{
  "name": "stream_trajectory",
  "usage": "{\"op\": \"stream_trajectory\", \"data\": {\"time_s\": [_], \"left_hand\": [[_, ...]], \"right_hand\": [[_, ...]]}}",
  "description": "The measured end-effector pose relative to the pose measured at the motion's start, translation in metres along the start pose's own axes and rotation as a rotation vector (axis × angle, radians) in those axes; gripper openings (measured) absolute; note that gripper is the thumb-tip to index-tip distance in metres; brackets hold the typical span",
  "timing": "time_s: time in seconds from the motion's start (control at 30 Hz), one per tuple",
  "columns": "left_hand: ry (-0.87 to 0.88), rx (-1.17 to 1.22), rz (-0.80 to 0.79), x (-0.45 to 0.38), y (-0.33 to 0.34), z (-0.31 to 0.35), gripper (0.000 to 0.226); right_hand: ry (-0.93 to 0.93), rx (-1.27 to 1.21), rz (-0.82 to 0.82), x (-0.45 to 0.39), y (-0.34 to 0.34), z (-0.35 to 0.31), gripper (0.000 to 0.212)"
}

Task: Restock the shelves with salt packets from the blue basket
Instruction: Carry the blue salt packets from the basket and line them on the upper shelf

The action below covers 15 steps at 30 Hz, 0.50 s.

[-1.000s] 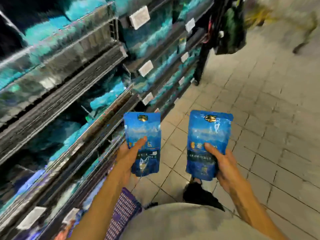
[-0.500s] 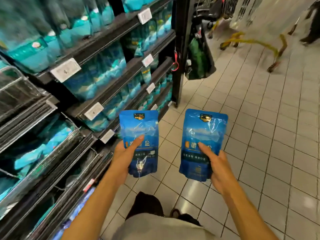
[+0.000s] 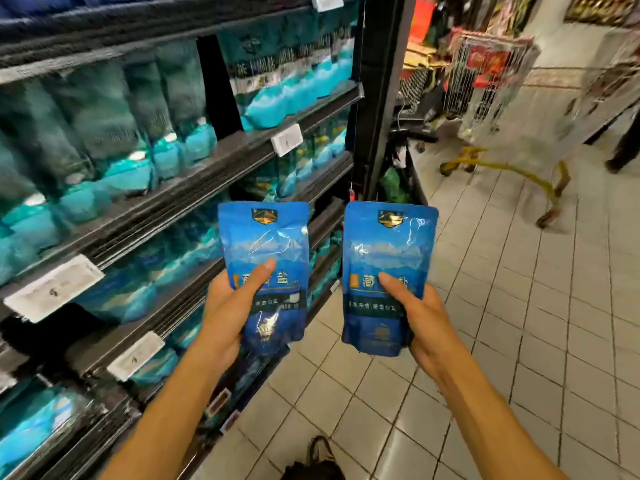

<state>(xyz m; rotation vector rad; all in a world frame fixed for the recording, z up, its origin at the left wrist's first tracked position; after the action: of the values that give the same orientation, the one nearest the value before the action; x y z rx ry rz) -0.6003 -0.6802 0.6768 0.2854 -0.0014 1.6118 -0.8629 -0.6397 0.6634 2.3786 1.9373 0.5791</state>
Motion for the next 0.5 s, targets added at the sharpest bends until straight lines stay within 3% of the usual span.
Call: {"op": "stream_trajectory", "data": {"time_s": [0.1,0.27,0.5], "left_hand": [[0.05,0.025,-0.006,-0.043,0.015,0.034,0.04],[0.146,0.017,0.049,-0.096,0.034,0.09,0.043],[0.392,-0.031,0.198,-0.149,0.054,0.179,0.037]], "right_hand": [[-0.074,0.007,-0.057,-0.046,0.021,-0.045,0.025],[-0.189,-0.039,-0.135,-0.116,0.049,-0.106,0.034],[-0.32,-0.06,-0.435,-0.222,0.113,-0.19,0.037]]}}
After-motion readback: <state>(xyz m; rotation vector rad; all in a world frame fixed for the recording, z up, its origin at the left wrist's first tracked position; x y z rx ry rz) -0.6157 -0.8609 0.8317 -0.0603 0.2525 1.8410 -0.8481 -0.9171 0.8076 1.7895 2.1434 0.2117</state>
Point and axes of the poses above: each hand's wrist, its own x-axis away from the middle knuckle, its own y-axis out of the palm, z = x × y, the point moved 4 cm from there along -x, towards the middle knuckle
